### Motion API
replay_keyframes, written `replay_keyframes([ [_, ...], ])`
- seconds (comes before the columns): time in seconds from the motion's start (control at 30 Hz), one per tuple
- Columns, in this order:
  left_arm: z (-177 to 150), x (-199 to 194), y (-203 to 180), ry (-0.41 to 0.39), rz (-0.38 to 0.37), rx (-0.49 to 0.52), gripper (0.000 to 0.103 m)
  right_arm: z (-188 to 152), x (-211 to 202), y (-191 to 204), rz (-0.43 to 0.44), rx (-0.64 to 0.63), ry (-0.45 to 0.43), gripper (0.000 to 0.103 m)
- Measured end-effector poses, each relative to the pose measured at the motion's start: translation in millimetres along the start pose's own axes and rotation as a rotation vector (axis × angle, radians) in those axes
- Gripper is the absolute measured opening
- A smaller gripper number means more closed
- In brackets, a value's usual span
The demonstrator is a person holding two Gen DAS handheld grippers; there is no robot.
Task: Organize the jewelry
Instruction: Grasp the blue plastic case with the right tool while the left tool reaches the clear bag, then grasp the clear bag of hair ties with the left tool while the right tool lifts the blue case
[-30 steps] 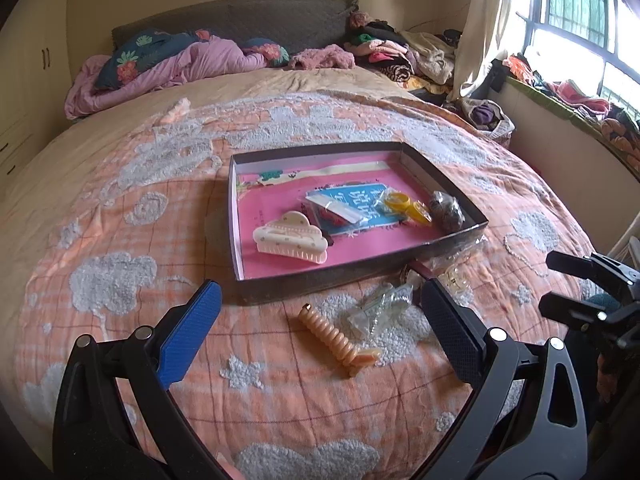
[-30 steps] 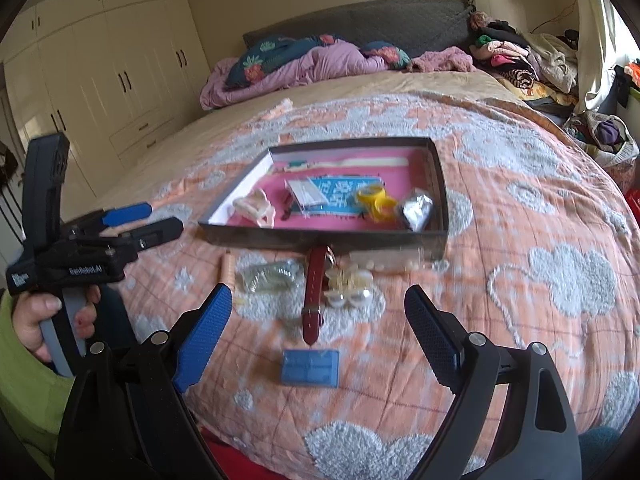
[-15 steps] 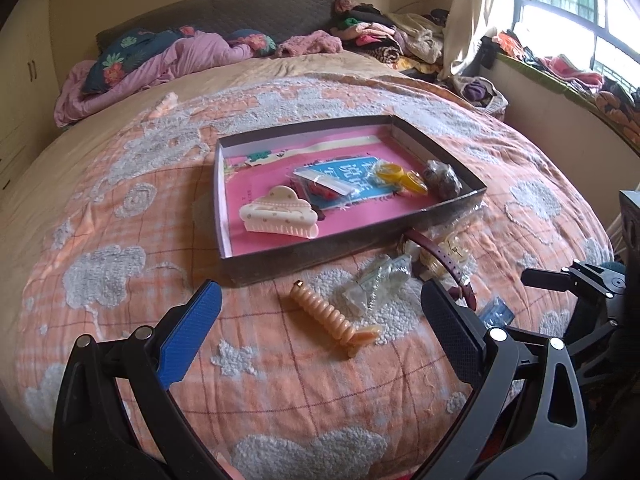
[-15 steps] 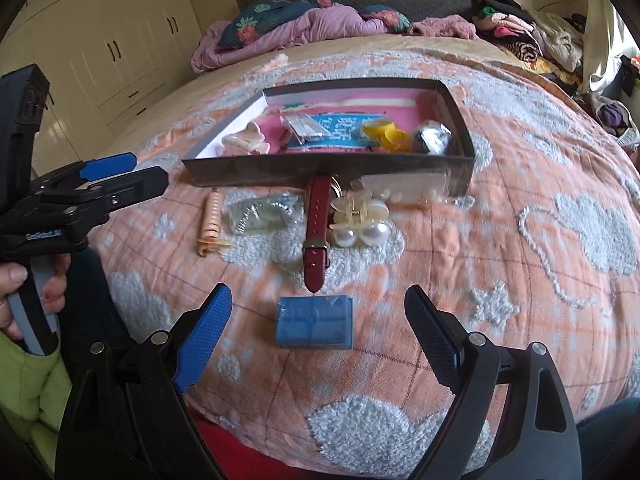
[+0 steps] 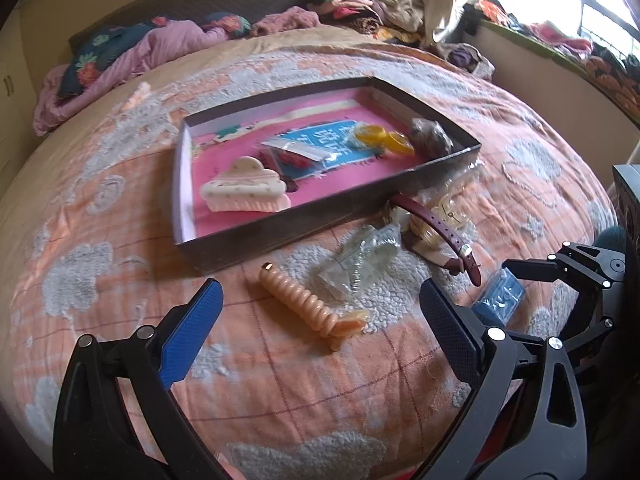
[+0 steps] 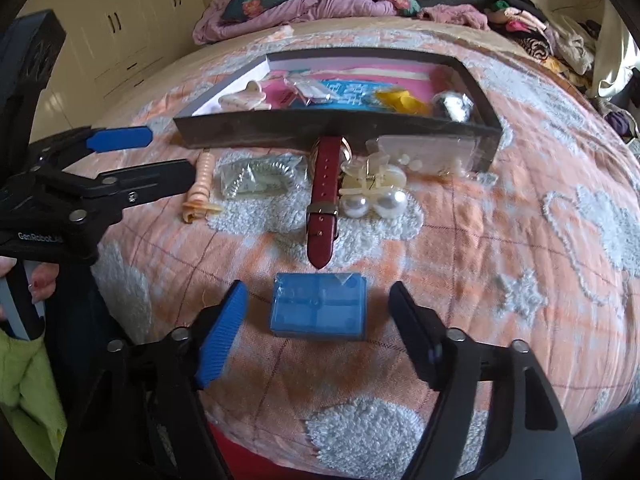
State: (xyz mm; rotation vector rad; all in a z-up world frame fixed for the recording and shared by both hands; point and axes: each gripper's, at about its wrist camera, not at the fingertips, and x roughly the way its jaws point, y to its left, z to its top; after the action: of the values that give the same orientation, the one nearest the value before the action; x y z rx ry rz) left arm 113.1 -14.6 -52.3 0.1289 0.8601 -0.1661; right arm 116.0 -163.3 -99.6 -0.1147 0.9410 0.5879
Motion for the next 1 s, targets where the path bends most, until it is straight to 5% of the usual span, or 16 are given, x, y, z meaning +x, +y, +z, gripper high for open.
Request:
replay_keyframes([
  [0.13,4.0,5.5,-4.5,0.011,-0.002,0.028,0.088,0.5,1.9,-5.1,0.005,0.013,0.006,0.044],
  [0.33,12.7,13.6,-11.9,0.021,0.0,0.069,0.088,3.3,-13.9,-16.5,0.021,0.059,-0.047,0.044],
  [0.47,16.9,18.6,-17.0,0.021,-0.016,0.09,0.072,7.8,-26.3,-26.3,0.019,0.089,-0.09,0.044],
  [1.0,18.6,62.1,-32.4,0.115,-0.052,0.186,0.061,16.1,-44.7,-48.4,0.024,0.152,-0.153,0.044],
])
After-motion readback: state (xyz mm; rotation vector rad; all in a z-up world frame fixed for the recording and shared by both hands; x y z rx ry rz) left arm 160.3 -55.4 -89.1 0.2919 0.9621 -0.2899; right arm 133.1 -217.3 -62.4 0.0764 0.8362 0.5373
